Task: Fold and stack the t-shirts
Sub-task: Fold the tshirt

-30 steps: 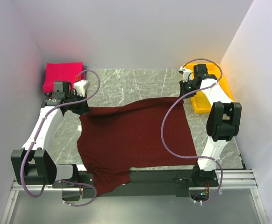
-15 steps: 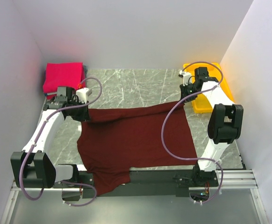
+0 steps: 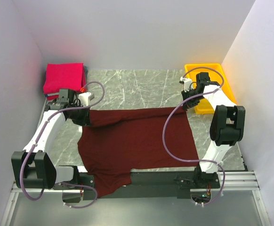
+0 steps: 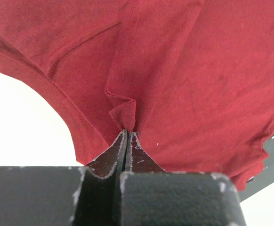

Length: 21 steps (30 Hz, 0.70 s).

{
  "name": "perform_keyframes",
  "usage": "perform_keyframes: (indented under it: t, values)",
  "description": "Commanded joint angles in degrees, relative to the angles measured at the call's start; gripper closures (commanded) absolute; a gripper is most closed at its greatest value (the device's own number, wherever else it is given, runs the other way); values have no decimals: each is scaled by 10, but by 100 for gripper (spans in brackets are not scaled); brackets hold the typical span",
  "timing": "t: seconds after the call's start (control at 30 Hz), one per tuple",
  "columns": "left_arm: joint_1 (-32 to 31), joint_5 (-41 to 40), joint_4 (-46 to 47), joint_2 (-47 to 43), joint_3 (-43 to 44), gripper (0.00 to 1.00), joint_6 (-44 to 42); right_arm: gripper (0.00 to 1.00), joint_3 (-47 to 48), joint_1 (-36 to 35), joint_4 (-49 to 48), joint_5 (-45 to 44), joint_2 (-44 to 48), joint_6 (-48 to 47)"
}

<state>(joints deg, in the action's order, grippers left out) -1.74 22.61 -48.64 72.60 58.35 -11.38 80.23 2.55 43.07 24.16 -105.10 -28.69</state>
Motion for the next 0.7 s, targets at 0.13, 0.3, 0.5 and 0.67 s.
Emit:
perform_keyframes:
  t: [0.13, 0.3, 0.5, 0.67]
  values:
    - [-5, 14, -40, -2, 20, 100, -44, 100, -2, 11, 1, -6, 34, -27]
    - [-15, 10, -37, 13, 18, 100, -51, 100, -9, 10, 10, -2, 31, -42]
    - [-26, 29, -87, 29, 24, 96, -137, 88, -26, 10, 55, -3, 37, -101]
    - [-35, 14, -160, 27, 20, 72, -235, 65, -77, 10, 76, -38, 84, -168]
